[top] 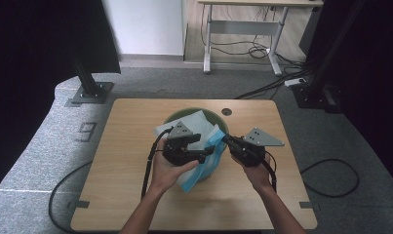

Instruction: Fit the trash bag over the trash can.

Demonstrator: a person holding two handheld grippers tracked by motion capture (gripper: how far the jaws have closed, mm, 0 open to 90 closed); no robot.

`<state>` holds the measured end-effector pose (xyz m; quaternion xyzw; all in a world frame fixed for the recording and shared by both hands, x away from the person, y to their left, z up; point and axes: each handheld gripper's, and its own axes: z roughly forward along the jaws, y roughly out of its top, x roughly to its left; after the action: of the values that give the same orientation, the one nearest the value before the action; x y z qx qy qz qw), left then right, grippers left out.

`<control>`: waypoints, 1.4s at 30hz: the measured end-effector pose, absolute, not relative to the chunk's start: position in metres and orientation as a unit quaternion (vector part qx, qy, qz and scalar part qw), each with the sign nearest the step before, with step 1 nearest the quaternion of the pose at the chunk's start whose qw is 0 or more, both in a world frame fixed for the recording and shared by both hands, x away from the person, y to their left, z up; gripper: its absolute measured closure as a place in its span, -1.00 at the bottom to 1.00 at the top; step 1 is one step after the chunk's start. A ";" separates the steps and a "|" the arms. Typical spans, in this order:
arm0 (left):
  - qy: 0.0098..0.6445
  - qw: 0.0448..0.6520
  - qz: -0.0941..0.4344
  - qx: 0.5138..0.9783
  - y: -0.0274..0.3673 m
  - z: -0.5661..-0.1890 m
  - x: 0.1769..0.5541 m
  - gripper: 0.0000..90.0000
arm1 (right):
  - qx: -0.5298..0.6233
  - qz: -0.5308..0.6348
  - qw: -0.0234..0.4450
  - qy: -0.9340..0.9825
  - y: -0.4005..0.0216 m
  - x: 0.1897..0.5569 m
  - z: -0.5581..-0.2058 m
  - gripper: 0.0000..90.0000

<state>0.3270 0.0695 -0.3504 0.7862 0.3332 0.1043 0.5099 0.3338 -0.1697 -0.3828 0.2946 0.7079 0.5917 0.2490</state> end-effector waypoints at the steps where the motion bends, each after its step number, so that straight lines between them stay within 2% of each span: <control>1: 0.334 0.511 0.104 0.785 0.071 -0.350 0.328 -0.07 | 0.296 0.591 0.249 0.708 -0.170 0.334 -0.384 0.96; 8: 0.323 0.538 0.069 0.776 0.078 -0.350 0.335 0.50 | 0.301 0.588 0.249 0.708 -0.174 0.335 -0.389 0.89; 12: 0.326 0.547 0.059 0.769 0.080 -0.350 0.339 0.69 | 0.298 0.591 0.252 0.706 -0.177 0.334 -0.390 0.74; 16: 0.328 0.547 0.072 0.767 0.081 -0.350 0.339 0.81 | 0.295 0.593 0.255 0.704 -0.181 0.326 -0.395 0.58; 20: 0.330 0.552 0.073 0.762 0.081 -0.350 0.338 0.88 | 0.300 0.599 0.259 0.696 -0.186 0.317 -0.396 0.53; 23: 0.331 0.553 0.076 0.761 0.080 -0.350 0.338 0.90 | 0.299 0.608 0.245 0.693 -0.188 0.309 -0.394 0.52; 32: 0.319 0.565 0.065 0.758 0.076 -0.353 0.333 0.92 | 0.289 0.613 0.230 0.698 -0.176 0.304 -0.388 0.33; 42: 0.309 0.578 0.057 0.753 0.077 -0.360 0.325 0.94 | 0.302 0.641 0.163 0.686 -0.169 0.314 -0.392 0.27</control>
<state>0.3249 0.0768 -0.3599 0.7531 0.3089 0.0572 0.5781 0.3140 -0.1694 -0.3916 0.3021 0.6862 0.6412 0.1634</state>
